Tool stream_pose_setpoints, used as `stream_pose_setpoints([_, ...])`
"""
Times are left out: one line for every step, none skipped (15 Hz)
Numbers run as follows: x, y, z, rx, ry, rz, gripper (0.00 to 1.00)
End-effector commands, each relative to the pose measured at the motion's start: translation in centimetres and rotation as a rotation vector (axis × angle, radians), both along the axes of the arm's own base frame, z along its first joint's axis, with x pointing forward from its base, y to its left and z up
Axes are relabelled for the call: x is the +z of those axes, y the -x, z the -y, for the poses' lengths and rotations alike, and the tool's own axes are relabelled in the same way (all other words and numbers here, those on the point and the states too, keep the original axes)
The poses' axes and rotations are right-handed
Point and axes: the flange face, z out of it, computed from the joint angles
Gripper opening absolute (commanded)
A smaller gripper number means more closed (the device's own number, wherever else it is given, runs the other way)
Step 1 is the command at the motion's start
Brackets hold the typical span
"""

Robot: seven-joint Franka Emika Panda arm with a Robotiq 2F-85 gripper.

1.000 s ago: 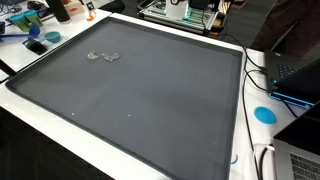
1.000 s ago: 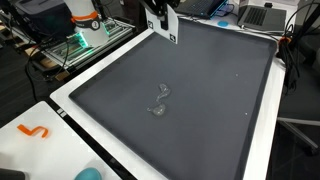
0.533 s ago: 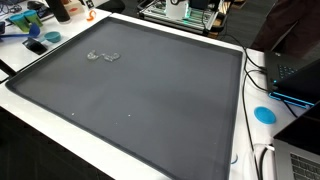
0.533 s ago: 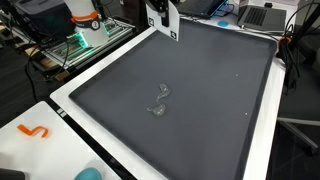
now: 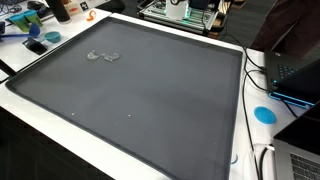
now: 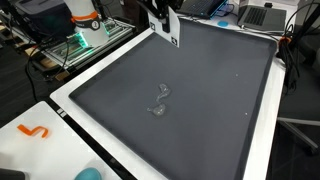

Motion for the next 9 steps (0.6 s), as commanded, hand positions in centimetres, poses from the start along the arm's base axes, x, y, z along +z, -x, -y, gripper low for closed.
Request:
stream_pose_setpoints([-1.7, -2.5, 2.8, -0.068, -0.018, 0.010, 0.01])
stream_pose_setpoints([-2.5, -3.1, 3.5, -0.076, -0.013, 0.012, 0.01])
stream_pose_setpoints([-3.3, -3.6, 4.0, -0.079, -0.016, 0.008, 0.01])
stream_pose_setpoints([-4.2, -4.1, 4.5, -0.087, -0.014, 0.006, 0.01])
stream_pose_setpoints([-5.5, -4.4, 5.0, -0.089, -0.013, -0.002, 0.01])
stream_pose_setpoints([-6.6, -4.7, 5.4, -0.100, -0.012, 0.000, 0.01])
stream_pose_setpoints([-8.0, -4.6, 5.6, -0.096, -0.016, -0.005, 0.01])
stream_pose_setpoints([-9.1, -4.7, 5.9, -0.108, -0.007, 0.003, 0.01])
stream_pose_setpoints([-10.3, -4.7, 6.1, -0.105, -0.018, -0.003, 0.01])
